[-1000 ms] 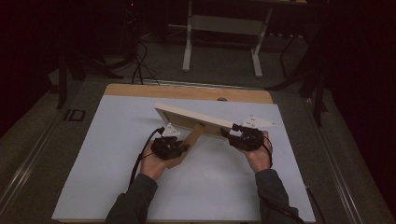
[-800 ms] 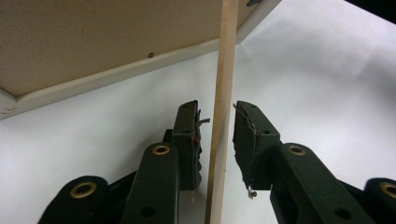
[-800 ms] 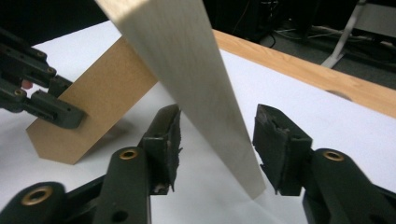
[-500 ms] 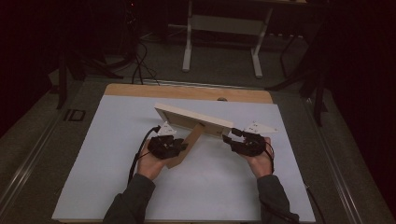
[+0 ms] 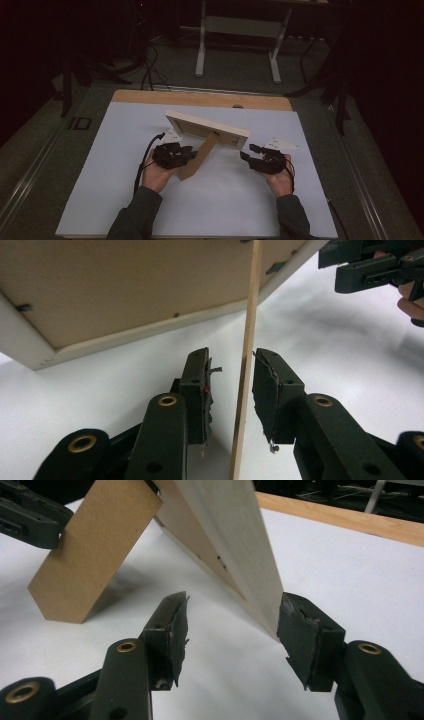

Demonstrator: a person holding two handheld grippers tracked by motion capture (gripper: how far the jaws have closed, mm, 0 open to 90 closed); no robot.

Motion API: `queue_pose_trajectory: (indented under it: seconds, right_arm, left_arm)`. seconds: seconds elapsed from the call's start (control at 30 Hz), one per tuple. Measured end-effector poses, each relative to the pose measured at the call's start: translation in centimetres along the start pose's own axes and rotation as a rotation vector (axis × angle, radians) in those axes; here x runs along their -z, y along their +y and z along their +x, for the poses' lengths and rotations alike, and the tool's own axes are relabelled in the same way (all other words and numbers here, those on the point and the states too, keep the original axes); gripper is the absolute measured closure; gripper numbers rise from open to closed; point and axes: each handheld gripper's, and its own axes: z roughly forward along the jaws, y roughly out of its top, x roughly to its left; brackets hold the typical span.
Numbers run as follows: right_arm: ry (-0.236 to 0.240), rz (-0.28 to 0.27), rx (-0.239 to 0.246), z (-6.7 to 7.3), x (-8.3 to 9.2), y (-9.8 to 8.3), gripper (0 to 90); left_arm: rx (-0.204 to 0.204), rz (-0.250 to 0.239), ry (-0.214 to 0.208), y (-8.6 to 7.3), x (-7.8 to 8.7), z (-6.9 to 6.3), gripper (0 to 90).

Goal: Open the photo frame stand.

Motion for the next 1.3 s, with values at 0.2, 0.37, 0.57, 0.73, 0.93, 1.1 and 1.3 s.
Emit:
queue_pose_trajectory:
  seconds: [0.2, 0.37, 0.57, 0.73, 0.93, 1.1, 1.3]
  right_arm:
    - [-0.001, 0.001, -0.007, -0.2, 0.2, -0.4, 45.7]
    - [-0.001, 0.014, -0.008, -0.4, 0.2, -0.7, 45.7]
    - [-0.003, 0.025, -0.028, -0.7, 0.3, -1.2, 45.7]
    - [-0.004, 0.031, -0.041, -0.9, 0.4, -1.5, 45.7]
    - [-0.007, 0.034, -0.049, -1.0, 0.4, -1.6, 45.9]
    - [-0.014, 0.034, -0.043, -1.0, 0.6, -1.5, 46.1]
    - [-0.021, 0.047, -0.047, -1.1, 0.6, -1.5, 46.5]
  left_arm:
    - [0.009, -0.021, 0.009, 0.1, 0.8, 0.3, 68.7]
    - [0.002, -0.034, 0.024, 0.1, 1.3, 0.4, 67.8]
    - [0.010, -0.057, 0.036, 0.3, 1.8, 0.6, 67.8]
    - [0.016, -0.071, 0.043, 0.4, 2.2, 0.8, 67.5]
    - [0.024, -0.087, 0.055, 0.4, 2.6, 1.0, 67.7]
    - [0.044, -0.106, 0.060, 0.7, 3.0, 1.3, 68.0]
    - [0.051, -0.119, 0.066, 1.1, 3.3, 1.5, 69.1]
